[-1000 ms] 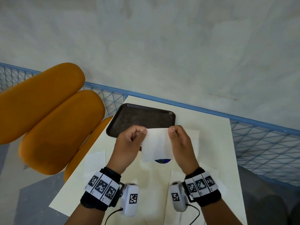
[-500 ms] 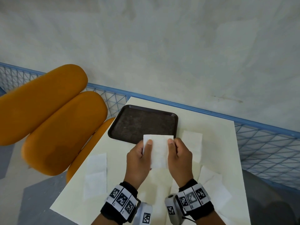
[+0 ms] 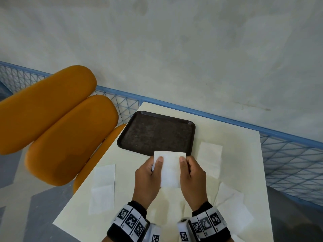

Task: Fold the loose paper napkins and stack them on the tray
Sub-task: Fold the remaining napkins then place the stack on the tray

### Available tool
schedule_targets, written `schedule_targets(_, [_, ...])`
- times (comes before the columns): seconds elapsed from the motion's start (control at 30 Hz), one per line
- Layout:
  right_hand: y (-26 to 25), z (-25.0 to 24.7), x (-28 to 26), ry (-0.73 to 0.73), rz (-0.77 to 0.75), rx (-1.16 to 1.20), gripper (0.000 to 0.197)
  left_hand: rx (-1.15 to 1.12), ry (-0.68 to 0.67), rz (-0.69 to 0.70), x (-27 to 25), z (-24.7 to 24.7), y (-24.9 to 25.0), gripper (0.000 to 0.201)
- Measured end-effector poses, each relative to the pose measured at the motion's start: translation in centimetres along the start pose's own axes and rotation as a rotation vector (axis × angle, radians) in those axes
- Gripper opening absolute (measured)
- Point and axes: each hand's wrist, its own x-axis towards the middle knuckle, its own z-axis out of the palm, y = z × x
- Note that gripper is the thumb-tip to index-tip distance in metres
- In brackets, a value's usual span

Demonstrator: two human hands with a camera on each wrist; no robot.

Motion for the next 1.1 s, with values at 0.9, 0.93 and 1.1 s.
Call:
schedule_targets(0.9, [16.9, -7.7, 13.6, 0.164, 0.529, -0.27, 0.021, 0.419, 0.122, -0.864, -2.2, -12.4, -24.0, 0.076])
schedule_targets(0.93, [17.0, -7.7, 13.7, 0.152, 0.531, -0.274, 0.02, 0.421, 0.112, -0.865, -2.2, -12.3, -24.2, 0.077])
schedule_targets(1.1, [17.3, -7.6, 13.7, 0.111, 0.553, -0.298, 0.027, 0.463, 0.061, -0.863, -2.5, -11.8, -24.8, 0.08])
